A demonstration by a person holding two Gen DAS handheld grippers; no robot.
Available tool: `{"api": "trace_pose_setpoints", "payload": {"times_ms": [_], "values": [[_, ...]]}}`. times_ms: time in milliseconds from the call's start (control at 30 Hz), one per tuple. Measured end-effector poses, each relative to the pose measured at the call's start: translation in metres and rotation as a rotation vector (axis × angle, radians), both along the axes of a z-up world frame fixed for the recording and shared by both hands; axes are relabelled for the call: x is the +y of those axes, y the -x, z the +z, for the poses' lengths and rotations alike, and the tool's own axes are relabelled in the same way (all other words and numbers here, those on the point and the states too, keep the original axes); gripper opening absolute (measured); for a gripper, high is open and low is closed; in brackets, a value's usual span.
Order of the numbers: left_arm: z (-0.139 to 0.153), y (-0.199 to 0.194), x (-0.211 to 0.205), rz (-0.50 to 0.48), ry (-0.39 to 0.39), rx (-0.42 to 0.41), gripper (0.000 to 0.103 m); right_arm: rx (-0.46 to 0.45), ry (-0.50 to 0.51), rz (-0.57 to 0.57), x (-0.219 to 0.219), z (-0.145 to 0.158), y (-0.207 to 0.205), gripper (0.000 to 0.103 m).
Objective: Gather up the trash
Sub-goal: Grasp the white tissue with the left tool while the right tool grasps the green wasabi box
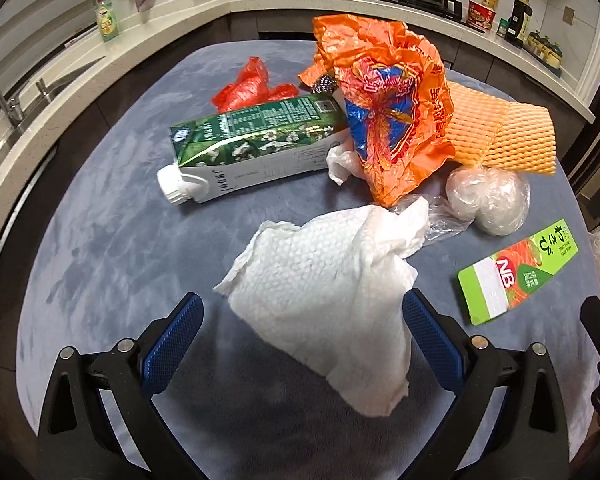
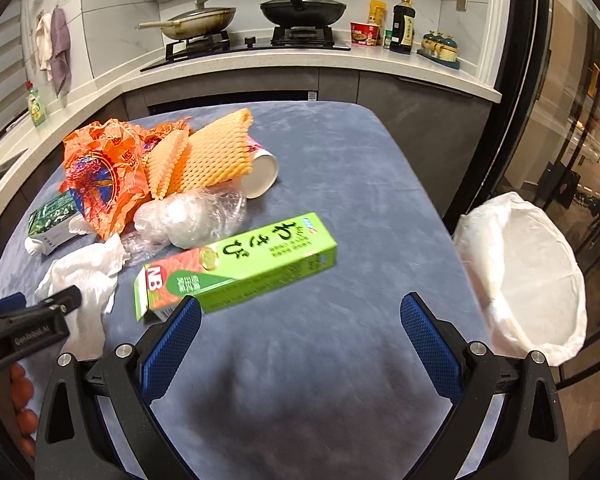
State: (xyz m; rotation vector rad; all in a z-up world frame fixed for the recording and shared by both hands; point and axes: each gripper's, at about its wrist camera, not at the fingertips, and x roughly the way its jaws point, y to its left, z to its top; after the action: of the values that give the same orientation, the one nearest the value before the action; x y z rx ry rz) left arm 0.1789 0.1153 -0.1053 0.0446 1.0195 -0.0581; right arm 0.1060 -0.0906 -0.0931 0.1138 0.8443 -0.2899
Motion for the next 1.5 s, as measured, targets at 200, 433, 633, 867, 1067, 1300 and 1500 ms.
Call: {"api": "trace_pose_setpoints", "payload": {"times_ms": [200,433,633,867,1067,1300,1500], "values": [[-0.01,-0.016,-0.005,-0.024,0.035,0.019,0.095,0.022,-0.059,-0.015,0.002,-0.011,-0.023,0.096],[-0.016,-0.024,-0.006,-0.02,0.068,0.025,0.078,0.028,-0.07,-0.018,0.008,-0.016,-0.041,0.096],[-0.013,-0.024,-0.002,-0.043,0.085,0.017,0.042,0.028,-0.123,-0.059,0.007,-0.022,-0.057,0.096],[-0.01,-0.028,0.011,-0.051,0.118,0.028,0.021,0.032,-0.158,-0.125,0.013,-0.033,-0.073,0.096],[-0.011,-0.024,0.011,-0.063,0.107,0.016,0.021,0.039,-0.2,-0.16,0.017,-0.044,-0.079,0.096],[-0.011,-0.021,0.007,-0.065,0.108,0.01,0.021,0.051,-0.204,-0.139,0.029,-0.054,-0.081,0.097],[-0.008,-0.017,0.014,-0.058,0.13,0.03,0.011,0.028,-0.243,-0.095,0.024,-0.049,-0.063,0.072]]}}
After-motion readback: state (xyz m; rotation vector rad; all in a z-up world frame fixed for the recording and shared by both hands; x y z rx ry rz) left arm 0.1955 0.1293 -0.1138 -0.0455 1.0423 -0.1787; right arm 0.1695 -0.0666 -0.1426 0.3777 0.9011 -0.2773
